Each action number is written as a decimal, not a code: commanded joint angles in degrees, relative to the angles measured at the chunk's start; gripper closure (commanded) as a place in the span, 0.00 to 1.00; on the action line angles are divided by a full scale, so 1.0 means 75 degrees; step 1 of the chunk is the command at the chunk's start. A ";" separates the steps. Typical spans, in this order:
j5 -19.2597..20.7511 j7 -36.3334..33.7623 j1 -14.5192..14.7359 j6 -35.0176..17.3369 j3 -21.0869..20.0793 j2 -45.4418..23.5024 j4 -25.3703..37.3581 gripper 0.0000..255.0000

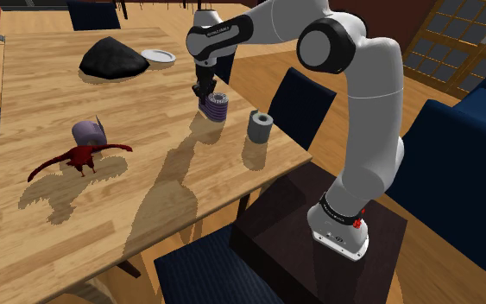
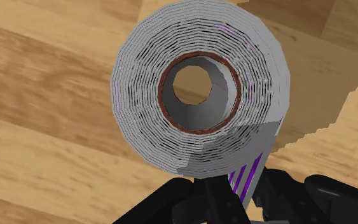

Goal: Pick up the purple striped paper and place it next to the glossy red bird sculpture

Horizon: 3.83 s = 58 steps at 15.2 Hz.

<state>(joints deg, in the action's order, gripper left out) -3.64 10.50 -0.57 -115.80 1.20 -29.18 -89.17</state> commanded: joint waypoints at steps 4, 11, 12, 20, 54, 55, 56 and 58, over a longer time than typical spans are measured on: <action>0.0000 -0.0002 0.0002 -0.0009 -0.0001 0.0002 -0.0014 1.00; 0.0011 -0.0019 0.0000 0.0340 0.0004 0.0144 0.0194 1.00; 0.0013 -0.0024 0.0000 0.0426 0.0005 0.0176 0.0248 1.00; 0.0031 -0.0061 -0.0003 0.1143 0.0011 0.0384 0.0758 1.00; 0.0139 -0.2181 0.1347 0.2067 -0.0705 0.2573 -0.0400 1.00; 0.0138 -0.2340 0.1441 0.2027 -0.0772 0.2664 -0.0523 1.00; 0.0137 -0.2501 0.1534 0.1989 -0.0841 0.2747 -0.0635 1.00; 0.0133 -0.2826 0.1720 0.1923 -0.0983 0.2893 -0.0828 1.00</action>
<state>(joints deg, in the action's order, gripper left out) -2.64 -9.40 11.63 -101.54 -5.65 -7.88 -95.24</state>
